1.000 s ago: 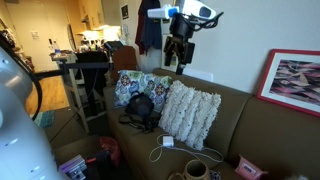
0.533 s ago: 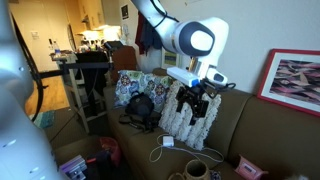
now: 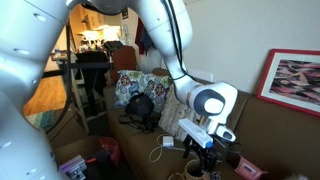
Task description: Move the brown jar to the right
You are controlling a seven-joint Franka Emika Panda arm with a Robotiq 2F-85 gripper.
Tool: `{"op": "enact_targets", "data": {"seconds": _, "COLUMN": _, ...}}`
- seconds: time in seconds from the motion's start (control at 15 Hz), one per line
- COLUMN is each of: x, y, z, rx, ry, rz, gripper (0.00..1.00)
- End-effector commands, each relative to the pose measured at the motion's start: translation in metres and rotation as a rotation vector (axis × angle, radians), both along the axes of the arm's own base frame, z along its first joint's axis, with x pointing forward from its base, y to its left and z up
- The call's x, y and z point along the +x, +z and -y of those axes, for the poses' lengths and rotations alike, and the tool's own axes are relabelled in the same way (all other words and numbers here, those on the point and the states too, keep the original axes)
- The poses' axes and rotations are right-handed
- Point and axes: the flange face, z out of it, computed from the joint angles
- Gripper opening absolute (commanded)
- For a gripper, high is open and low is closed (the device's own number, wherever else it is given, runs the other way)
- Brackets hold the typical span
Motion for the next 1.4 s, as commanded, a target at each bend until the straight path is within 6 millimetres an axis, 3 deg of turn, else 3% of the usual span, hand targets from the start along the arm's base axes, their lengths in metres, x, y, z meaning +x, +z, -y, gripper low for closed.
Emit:
{"op": "enact_targets", "data": {"seconds": 0.0, "x": 0.011, "y": -0.056, "z": 0.014, "rx": -0.012, "ry": 0.067, "rz": -0.019, "gripper": 1.00}}
{"op": "enact_targets", "data": {"seconds": 0.4, "x": 0.015, "y": -0.125, "z": 0.010, "rx": -0.017, "ry": 0.198, "rz": -0.009, "gripper": 1.00}}
{"op": "enact_targets", "data": {"seconds": 0.73, "x": 0.019, "y": -0.164, "z": 0.007, "rx": -0.039, "ry": 0.319, "rz": 0.048, "gripper": 1.00}}
{"op": "enact_targets", "data": {"seconds": 0.87, "x": 0.020, "y": -0.168, "z": 0.007, "rx": -0.043, "ry": 0.344, "rz": 0.070, "gripper": 1.00}}
{"op": "enact_targets", "data": {"seconds": 1.07, "x": 0.016, "y": -0.157, "z": 0.004, "rx": -0.040, "ry": 0.375, "rz": 0.106, "gripper": 1.00}}
{"op": "enact_targets", "data": {"seconds": 1.33, "x": 0.027, "y": -0.152, "z": 0.001, "rx": -0.026, "ry": 0.394, "rz": 0.226, "gripper": 1.00}}
